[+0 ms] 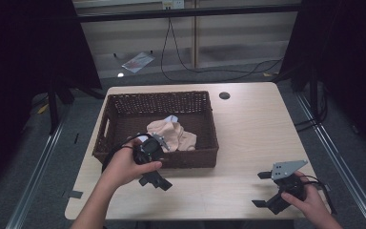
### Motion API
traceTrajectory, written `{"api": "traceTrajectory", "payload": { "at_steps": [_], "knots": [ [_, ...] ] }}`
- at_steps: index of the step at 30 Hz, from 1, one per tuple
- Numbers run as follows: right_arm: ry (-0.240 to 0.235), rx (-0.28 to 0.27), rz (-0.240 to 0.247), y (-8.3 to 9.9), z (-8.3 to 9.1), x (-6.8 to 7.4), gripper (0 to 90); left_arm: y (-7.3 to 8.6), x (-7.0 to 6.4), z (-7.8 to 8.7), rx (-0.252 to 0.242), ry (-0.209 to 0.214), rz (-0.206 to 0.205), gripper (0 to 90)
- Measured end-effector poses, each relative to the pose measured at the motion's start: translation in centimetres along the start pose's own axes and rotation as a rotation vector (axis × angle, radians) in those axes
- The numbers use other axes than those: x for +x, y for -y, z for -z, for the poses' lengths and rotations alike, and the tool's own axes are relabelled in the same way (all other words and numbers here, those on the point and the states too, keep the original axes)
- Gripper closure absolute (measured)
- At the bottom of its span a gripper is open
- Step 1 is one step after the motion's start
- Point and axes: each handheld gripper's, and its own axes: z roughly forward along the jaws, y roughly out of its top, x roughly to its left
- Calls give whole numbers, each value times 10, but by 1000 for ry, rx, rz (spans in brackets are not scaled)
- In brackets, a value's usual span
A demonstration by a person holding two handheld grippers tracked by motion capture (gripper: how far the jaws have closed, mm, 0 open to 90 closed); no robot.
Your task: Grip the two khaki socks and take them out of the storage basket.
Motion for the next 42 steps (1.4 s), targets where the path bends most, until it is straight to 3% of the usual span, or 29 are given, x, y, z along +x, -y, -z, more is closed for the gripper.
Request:
{"api": "traceTrajectory", "payload": {
  "at_steps": [9,18,32,36,42],
  "knots": [
    [0,-1,2,0,0,0,28,-15,13,20,-9,13,45,59],
    [-1,-3,1,0,0,0,28,-28,33,33,-22,-14,101,59],
    [-4,-3,2,0,0,-1,28,-36,73,25,-67,-52,241,57],
    [-6,1,2,0,-1,0,28,-34,90,17,-80,-109,289,57],
    [-6,0,3,0,-1,0,28,-35,104,9,-103,-140,324,58]
  ]
}}
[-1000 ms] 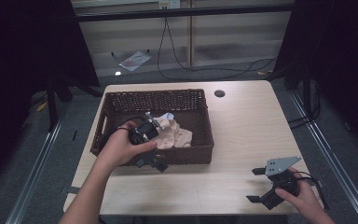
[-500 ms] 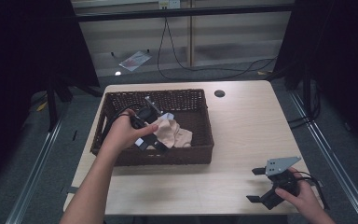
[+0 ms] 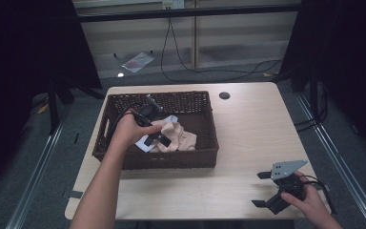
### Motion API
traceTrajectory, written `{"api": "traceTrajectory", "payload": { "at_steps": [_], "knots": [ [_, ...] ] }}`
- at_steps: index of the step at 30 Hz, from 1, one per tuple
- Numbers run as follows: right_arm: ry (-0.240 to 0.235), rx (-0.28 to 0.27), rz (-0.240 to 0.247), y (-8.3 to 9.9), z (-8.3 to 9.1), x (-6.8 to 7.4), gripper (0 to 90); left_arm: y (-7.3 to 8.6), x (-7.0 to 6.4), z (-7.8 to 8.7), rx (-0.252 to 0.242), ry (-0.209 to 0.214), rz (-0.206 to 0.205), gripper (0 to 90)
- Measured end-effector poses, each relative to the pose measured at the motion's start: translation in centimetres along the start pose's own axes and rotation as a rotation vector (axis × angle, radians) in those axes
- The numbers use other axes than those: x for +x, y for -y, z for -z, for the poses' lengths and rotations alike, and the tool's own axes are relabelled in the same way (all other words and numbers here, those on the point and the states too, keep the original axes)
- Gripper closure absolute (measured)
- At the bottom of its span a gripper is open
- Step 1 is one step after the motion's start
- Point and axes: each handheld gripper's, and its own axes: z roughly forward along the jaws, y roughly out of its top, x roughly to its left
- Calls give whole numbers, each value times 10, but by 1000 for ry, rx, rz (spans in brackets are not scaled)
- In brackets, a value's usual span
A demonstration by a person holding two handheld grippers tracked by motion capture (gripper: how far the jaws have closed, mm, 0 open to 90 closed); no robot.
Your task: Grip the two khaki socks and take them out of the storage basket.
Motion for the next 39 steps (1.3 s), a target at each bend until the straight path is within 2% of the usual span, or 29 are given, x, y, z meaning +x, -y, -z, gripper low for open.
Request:
{"api": "traceTrajectory", "payload": {
  "at_steps": [2,4,9,12,19,23,25,27,28,30,32,33,35,37,39],
  "knots": [
    [0,-1,-1,0,0,0,28,-2,3,-4,-6,-8,2,58],
    [1,-2,-2,0,0,0,28,-5,7,-8,-2,-23,-15,60],
    [0,-5,1,0,1,0,28,-7,17,-21,-23,-43,42,65],
    [1,-2,1,0,1,0,28,-8,23,-26,-26,-66,35,88],
    [-3,-2,1,0,0,0,28,-9,34,-38,-61,-101,68,195],
    [-5,-4,-2,0,1,0,28,-10,37,-43,-77,-107,55,319],
    [-6,-3,0,0,1,0,28,-11,37,-46,-69,-101,34,425],
    [-5,-2,-1,0,1,0,28,-11,37,-47,-68,-91,32,592],
    [-5,-3,-1,0,1,0,28,-12,36,-47,-55,-78,17,706],
    [-4,-5,-1,0,1,0,27,-13,33,-42,-24,-69,18,826],
    [-3,-6,-1,1,2,0,28,-13,31,-38,-30,-46,32,865],
    [-3,-6,-1,1,2,0,28,-13,31,-34,-6,-28,40,868],
    [-4,-5,-1,1,1,0,28,-13,28,-26,16,-32,64,870],
    [-5,-6,1,1,1,0,28,-13,28,-16,26,-15,89,872],
    [-5,-3,-3,0,1,0,28,-12,25,-7,2,1,101,873]
  ]
}}
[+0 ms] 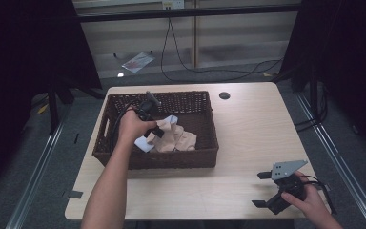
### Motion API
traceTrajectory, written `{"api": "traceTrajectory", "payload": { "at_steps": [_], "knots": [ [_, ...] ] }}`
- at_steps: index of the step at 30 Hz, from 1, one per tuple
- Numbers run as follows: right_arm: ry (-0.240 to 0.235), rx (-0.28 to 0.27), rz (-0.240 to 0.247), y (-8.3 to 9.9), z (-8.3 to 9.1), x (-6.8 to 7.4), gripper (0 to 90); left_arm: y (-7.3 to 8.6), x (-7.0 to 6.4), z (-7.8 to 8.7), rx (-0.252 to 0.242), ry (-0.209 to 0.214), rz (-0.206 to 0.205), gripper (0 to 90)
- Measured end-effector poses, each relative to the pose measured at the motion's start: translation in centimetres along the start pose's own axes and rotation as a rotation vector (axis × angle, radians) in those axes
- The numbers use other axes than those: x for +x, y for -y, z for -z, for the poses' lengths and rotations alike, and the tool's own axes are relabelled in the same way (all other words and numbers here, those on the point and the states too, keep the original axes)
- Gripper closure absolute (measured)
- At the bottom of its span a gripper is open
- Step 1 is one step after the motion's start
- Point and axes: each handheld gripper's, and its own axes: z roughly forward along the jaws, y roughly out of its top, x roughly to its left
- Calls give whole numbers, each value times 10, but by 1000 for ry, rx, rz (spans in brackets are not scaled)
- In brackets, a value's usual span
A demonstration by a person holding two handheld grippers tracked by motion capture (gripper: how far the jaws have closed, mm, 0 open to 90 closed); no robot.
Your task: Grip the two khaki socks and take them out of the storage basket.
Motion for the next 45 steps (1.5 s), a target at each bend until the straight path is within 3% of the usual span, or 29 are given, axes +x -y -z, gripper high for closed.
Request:
{"api": "traceTrajectory", "payload": {
  "at_steps": [3,8,15,25,30,37,45],
  "knots": [
    [1,-1,-1,0,0,0,28,0,-5,12,20,4,-9,873],
    [0,1,1,0,0,0,28,-2,-14,31,13,32,9,873],
    [1,0,5,0,-1,0,28,-4,-29,52,24,46,-20,872],
    [0,-1,3,-1,-1,0,28,-6,-41,70,62,54,-42,873],
    [1,-2,2,-1,-1,0,28,-7,-49,80,40,76,-47,872],
    [-3,-3,2,-1,-2,0,27,-9,-58,94,50,73,-78,872],
    [-4,-4,4,-1,-1,0,28,-10,-63,104,50,78,-80,872]
  ]
}}
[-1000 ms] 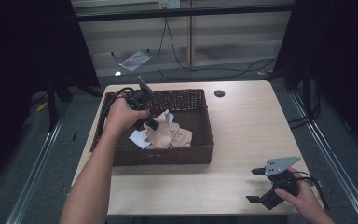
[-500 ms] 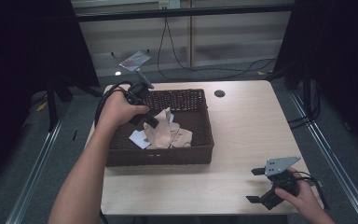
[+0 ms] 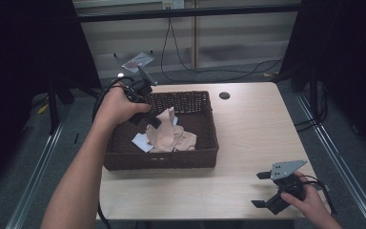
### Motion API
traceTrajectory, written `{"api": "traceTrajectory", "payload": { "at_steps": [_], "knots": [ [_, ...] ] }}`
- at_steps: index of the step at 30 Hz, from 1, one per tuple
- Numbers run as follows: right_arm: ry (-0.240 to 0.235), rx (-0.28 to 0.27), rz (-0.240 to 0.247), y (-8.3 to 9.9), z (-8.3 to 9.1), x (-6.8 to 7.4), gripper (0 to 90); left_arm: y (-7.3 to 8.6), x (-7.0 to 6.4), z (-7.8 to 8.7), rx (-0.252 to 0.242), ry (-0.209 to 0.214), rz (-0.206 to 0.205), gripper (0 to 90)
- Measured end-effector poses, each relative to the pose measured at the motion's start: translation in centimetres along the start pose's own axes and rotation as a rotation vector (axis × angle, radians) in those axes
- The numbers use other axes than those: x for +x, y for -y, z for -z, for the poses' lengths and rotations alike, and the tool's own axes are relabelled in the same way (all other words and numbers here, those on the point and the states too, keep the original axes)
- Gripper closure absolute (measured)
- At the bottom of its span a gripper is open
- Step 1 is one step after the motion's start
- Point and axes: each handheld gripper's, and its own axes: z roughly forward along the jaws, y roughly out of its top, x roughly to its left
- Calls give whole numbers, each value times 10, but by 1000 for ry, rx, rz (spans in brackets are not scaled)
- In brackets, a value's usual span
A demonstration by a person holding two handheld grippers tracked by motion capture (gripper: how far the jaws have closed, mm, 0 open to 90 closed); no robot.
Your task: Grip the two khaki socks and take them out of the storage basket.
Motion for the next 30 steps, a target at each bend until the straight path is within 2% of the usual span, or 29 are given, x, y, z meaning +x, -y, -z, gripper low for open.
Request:
{"api": "traceTrajectory", "payload": {
  "at_steps": [7,16,30],
  "knots": [
    [1,2,-1,0,0,0,28,2,-4,4,10,-1,-19,872],
    [0,0,1,0,1,0,28,7,-6,2,24,2,-23,872],
    [1,4,1,0,-1,1,28,18,-15,-10,52,18,-84,872]
  ]
}}
